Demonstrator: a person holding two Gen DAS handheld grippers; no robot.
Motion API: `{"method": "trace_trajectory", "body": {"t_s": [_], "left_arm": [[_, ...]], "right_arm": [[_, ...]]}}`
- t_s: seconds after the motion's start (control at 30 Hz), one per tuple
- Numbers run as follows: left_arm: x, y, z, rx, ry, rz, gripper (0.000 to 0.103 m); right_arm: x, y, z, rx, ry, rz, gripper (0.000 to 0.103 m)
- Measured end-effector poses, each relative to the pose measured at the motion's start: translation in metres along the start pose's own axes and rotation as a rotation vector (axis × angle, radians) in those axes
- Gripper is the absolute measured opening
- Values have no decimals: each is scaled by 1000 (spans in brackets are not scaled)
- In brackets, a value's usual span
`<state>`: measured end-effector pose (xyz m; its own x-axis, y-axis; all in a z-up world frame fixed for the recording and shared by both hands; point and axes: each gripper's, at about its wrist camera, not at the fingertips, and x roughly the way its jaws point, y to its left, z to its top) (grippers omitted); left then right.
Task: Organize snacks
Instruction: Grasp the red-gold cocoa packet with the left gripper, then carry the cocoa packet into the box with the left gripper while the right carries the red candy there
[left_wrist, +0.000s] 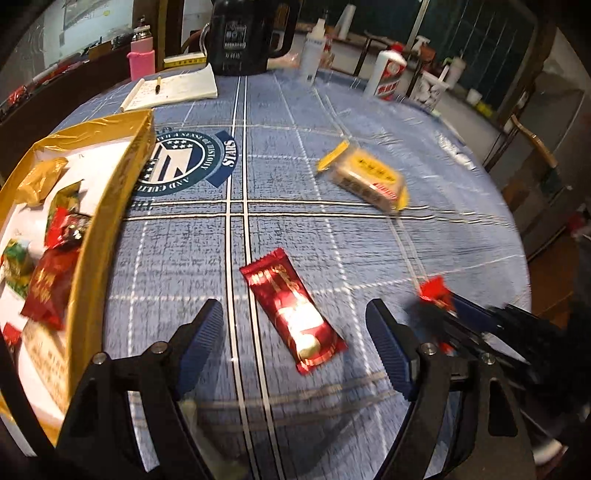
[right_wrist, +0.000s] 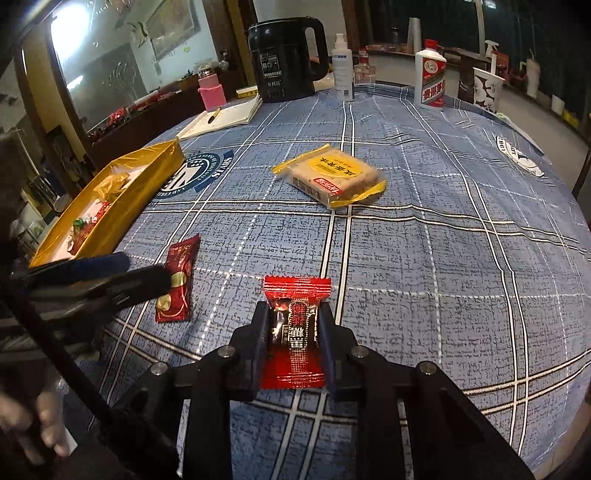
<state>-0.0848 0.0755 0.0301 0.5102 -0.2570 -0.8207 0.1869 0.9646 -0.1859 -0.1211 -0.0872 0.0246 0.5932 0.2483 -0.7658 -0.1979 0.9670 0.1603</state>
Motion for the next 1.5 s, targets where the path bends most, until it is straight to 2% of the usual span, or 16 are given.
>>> {"method": "trace_trajectory", "body": {"t_s": [0.1,0.2,0.23,0.27,0.33,0.43,0.53,0.7,0.8,0.83,0.87,0.93,0.97,1.1,1.2,1.5], "left_arm": [[16,-1,-1,8,21,59,80],[21,-14,-7,96,10,135,79],[22,-17,-8,116,2,153,71],[20,-20,-10,139,-16,147,51],[18,-24,-10,163,-23,138,27],[15,-23,-9,162,-28,134,25],[2,-18,-6,136,-49,97,16],[-29,0,1,77,-121,62,16],[-33,6,1,67,-112,48,16],[-29,6,0,74,-90,26,23],[-23,4,-1,83,-63,18,39],[-11,-4,-4,120,-43,35,58],[-6,-7,-5,139,-36,45,59],[18,-14,-2,192,26,70,57],[19,-16,-1,211,21,84,27],[-8,2,-4,139,-53,51,28]], "right_arm": [[-3,-2,0,-8,-4,18,25],[-7,-3,1,-11,-13,37,25],[-8,-3,2,-11,-16,42,25],[-9,-3,2,-10,-19,45,25],[-10,-4,1,-5,-23,54,25],[-10,-4,1,0,-22,64,25],[-13,-3,1,-6,-27,65,25],[-16,1,3,-16,-36,65,25],[-16,3,4,-10,-32,68,25],[-15,3,4,-5,-29,74,25],[-14,4,4,-1,-25,80,25],[-14,6,3,3,-22,81,25],[-15,7,3,2,-21,80,25],[-20,11,1,-11,-24,71,25],[-25,11,3,-12,-36,68,25],[-25,16,4,-17,-38,75,25]]}}
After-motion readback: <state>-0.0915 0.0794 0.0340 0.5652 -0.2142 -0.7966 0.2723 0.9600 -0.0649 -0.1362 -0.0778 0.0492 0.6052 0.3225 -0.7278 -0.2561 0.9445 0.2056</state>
